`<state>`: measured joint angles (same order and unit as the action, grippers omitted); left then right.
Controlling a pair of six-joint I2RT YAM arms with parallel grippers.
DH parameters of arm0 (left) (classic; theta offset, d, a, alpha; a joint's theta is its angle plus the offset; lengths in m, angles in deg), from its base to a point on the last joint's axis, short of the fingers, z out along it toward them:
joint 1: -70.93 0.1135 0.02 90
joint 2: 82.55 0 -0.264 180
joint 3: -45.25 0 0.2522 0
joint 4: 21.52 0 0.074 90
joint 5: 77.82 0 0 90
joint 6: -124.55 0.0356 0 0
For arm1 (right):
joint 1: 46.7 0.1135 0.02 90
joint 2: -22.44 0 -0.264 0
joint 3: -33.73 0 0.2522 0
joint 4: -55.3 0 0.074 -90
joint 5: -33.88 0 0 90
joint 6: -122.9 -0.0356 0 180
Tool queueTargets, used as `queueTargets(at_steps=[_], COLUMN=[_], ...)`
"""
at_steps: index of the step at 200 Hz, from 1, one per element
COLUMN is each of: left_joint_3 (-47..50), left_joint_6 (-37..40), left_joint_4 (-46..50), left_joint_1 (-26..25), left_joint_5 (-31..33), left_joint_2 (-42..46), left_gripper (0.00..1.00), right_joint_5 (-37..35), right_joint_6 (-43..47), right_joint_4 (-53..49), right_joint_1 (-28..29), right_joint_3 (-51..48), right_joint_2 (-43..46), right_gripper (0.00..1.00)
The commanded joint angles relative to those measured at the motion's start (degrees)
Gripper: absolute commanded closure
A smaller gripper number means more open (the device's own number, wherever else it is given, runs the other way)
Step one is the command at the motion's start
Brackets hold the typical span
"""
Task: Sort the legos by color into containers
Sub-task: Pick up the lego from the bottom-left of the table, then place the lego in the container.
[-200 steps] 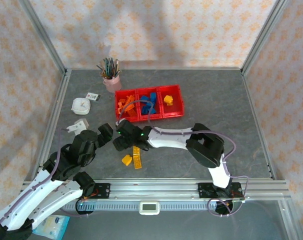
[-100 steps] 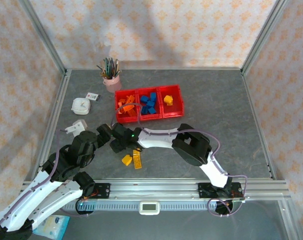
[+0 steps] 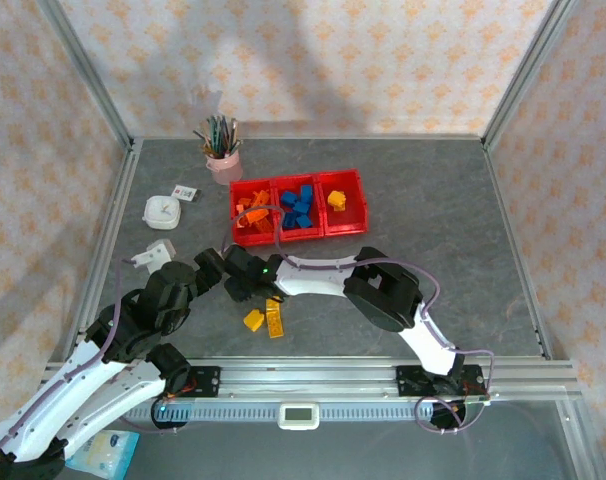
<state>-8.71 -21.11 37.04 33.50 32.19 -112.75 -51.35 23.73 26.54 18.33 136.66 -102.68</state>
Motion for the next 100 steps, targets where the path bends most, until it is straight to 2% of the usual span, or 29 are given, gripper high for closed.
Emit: queueTargets(at_steps=[1, 54, 100], left_joint_3=[0.48, -0.39, -0.83], left_joint_6=[0.36, 1.45, 3.19], left_joint_4=[-0.39, -1.69, -5.29], left_joint_1=[0.33, 0.28, 0.34], left_joint_5=[0.77, 0.23, -1.27], left_joint_2=[-0.46, -1.57, -4.70], left_gripper=[0.01, 0.01, 0.01], right_joint_5=[0.18, 2.75, 3.81], right_joint_6=[-1.78, -5.29, -6.87], right_joint_4=[-1.82, -1.02, -1.36], right_joint_1=[-0.75, -5.53, -12.71], right_joint_3=[-0.99, -6.02, -10.08], right_joint_2=[3.81, 11.00, 18.21], right_gripper=[0.59, 0.59, 0.60])
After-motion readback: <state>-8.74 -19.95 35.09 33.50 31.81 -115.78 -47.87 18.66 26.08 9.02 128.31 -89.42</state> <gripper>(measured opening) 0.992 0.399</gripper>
